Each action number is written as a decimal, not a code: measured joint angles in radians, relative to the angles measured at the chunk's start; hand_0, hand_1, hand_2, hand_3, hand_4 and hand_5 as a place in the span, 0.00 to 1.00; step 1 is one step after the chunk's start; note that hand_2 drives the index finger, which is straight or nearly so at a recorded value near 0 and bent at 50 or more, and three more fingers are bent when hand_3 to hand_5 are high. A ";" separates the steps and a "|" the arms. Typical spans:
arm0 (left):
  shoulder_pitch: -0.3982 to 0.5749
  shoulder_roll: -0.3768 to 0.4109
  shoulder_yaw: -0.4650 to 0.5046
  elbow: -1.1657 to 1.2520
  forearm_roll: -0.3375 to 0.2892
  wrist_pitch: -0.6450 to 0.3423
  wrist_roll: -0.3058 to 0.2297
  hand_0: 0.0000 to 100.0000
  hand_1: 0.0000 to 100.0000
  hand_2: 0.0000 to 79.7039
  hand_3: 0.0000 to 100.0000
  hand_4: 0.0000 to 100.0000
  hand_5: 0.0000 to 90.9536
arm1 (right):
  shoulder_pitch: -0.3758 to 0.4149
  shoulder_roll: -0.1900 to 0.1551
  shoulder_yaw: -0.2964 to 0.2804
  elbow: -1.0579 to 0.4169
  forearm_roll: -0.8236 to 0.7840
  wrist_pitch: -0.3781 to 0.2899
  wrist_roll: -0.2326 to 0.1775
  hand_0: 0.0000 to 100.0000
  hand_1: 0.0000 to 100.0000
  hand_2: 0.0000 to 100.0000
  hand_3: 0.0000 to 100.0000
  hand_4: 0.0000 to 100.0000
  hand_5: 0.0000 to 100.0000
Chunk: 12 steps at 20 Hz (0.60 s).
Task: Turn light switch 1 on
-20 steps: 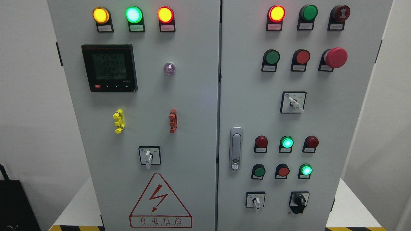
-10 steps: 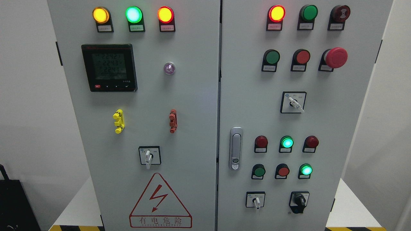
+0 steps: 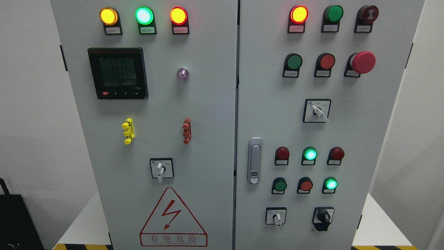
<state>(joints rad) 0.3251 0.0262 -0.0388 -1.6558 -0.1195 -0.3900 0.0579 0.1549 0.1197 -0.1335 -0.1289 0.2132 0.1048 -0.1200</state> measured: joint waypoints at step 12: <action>-0.105 -0.023 -0.119 -0.179 -0.027 0.248 0.137 0.47 0.34 0.51 0.61 0.70 0.48 | 0.000 0.000 0.000 0.000 0.000 0.000 0.000 0.05 0.00 0.00 0.00 0.00 0.00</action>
<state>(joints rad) 0.2203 0.0034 -0.1576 -1.8350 -0.1468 -0.1420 0.1946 0.1549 0.1197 -0.1335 -0.1288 0.2132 0.1048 -0.1205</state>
